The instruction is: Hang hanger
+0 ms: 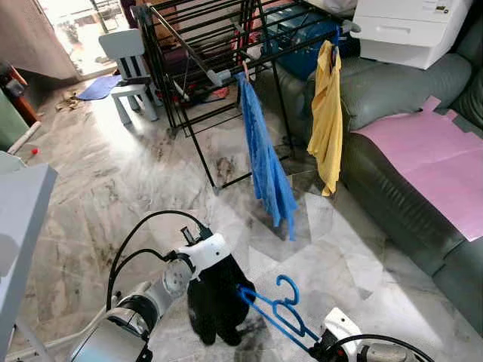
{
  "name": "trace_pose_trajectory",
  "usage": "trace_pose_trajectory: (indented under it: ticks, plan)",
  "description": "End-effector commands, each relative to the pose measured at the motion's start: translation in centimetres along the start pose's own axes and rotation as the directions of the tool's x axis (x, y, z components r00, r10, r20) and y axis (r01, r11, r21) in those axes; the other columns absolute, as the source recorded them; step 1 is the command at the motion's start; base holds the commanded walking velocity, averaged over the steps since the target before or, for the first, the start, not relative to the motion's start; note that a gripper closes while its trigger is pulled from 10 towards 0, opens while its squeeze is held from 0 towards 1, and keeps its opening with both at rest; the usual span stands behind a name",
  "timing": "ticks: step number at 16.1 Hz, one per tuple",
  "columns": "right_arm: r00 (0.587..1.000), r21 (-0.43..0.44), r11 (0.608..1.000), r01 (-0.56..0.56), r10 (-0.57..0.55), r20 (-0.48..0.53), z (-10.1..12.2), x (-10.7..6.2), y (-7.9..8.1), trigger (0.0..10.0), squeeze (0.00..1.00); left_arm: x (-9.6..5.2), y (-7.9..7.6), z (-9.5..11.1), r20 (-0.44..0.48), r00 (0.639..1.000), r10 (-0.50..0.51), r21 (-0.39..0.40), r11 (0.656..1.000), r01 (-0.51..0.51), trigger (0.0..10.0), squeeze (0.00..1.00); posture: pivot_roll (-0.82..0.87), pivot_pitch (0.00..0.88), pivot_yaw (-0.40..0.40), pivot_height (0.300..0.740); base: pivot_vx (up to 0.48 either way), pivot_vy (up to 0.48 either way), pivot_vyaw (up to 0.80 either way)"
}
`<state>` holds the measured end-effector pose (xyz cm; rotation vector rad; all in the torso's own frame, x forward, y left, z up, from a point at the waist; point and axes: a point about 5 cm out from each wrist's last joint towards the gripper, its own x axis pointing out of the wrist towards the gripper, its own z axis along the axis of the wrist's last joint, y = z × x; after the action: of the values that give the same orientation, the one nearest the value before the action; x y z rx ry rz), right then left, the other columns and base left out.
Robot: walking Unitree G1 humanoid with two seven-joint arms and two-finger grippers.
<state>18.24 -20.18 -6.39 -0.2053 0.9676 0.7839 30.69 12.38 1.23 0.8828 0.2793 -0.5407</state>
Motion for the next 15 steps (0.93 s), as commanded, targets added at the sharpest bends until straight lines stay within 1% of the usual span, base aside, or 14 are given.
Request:
trace_pose_trajectory:
  ticks: [1, 3, 4, 5, 7, 9, 10, 11, 12, 13, 14, 15]
  plan:
    - [0.999, -0.012, 0.999, -0.043, 0.043, 0.027, 0.8, 0.5, 0.6, 10.0, 0.00, 0.1, 1.2, 0.0, 0.004, 0.999, 0.034, 0.022, 0.999, -0.034, 10.0, 0.00, -0.19, 0.001, 0.179, 0.740, 0.000, 0.000, 0.00]
    - [0.999, -0.015, 1.000, -0.013, 0.014, 0.041, 1.4, 0.6, 0.3, 10.0, 0.00, 0.1, 1.1, 0.8, 0.076, 0.997, -0.007, -0.008, 1.000, 0.008, 10.0, 0.00, -0.20, 0.002, 0.184, 0.740, 0.000, 0.000, 0.00]
    - [0.998, -0.014, 1.000, 0.022, -0.021, 0.052, 1.8, 0.6, -0.1, 10.0, 0.00, 0.1, 0.7, 2.1, 0.181, 0.983, -0.045, -0.030, 0.998, 0.051, 10.0, 0.00, -0.20, 0.005, 0.184, 0.740, 0.000, 0.000, 0.00]
    - [0.998, -0.008, 0.999, 0.036, -0.035, 0.055, 1.9, 0.6, -0.2, 10.0, 0.00, 0.1, 0.6, 2.5, 0.214, 0.975, -0.057, -0.034, 0.997, 0.065, 10.0, 0.00, -0.20, 0.004, 0.184, 0.740, 0.000, 0.000, 0.00]
    - [0.980, 0.063, 0.982, 0.176, -0.181, 0.086, 2.6, 0.4, -1.5, 10.0, 0.00, -0.2, 0.2, 4.6, 0.371, 0.924, -0.095, -0.042, 0.992, 0.118, 10.0, 0.00, -0.20, 0.006, 0.182, 0.740, 0.000, 0.000, 0.00]
    - [0.957, 0.156, 0.954, 0.257, -0.274, 0.095, 2.7, 0.1, -2.4, 10.0, 0.00, -0.7, 0.0, 5.8, 0.475, 0.871, -0.122, -0.027, 0.988, 0.153, 10.0, 0.00, -0.19, 0.008, 0.179, 0.740, 0.000, 0.000, 0.00]
    - [0.940, 0.229, 0.926, 0.300, -0.328, 0.097, 2.7, -0.2, -2.9, 10.0, 0.00, -1.1, 0.2, 6.5, 0.546, 0.830, -0.112, -0.041, 0.986, 0.161, 10.0, 0.00, -0.19, 0.008, 0.176, 0.740, 0.000, 0.000, 0.00]
    - [0.931, 0.263, 0.912, 0.316, -0.351, 0.098, 2.6, -0.3, -3.1, 10.0, 0.00, -1.3, 0.4, 6.8, 0.566, 0.818, -0.106, -0.046, 0.986, 0.160, 10.0, 0.00, -0.19, 0.008, 0.175, 0.740, 0.000, 0.000, 0.00]
    - [0.911, 0.346, 0.869, 0.354, -0.404, 0.083, 2.2, -0.6, -3.5, 10.0, 0.00, -1.6, 1.1, 6.9, 0.589, 0.805, -0.072, -0.057, 0.990, 0.130, 10.0, 0.00, -0.18, 0.008, 0.172, 0.740, 0.000, 0.000, 0.00]
    - [0.891, 0.473, 0.799, 0.372, -0.450, 0.060, 1.5, -1.0, -3.9, 10.0, 0.00, -1.7, 2.1, 7.0, 0.603, 0.798, -0.016, -0.107, 0.989, 0.100, 10.0, 0.00, -0.18, 0.007, 0.170, 0.740, 0.000, 0.000, 0.00]
    - [0.854, 0.579, 0.706, 0.408, -0.520, 0.032, 0.9, -1.7, -4.7, 10.0, 0.00, -1.8, 2.7, 7.3, 0.619, 0.785, 0.017, -0.152, 0.983, 0.099, 10.0, 0.00, -0.18, 0.007, 0.168, 0.740, 0.000, 0.000, 0.00]
    - [0.819, 0.647, 0.627, 0.435, -0.574, 0.006, 0.4, -2.6, -5.5, 10.0, 0.00, -2.0, 2.9, 7.8, 0.641, 0.768, 0.020, -0.165, 0.980, 0.113, 10.0, 0.00, -0.17, 0.006, 0.164, 0.740, 0.000, 0.000, 0.00]
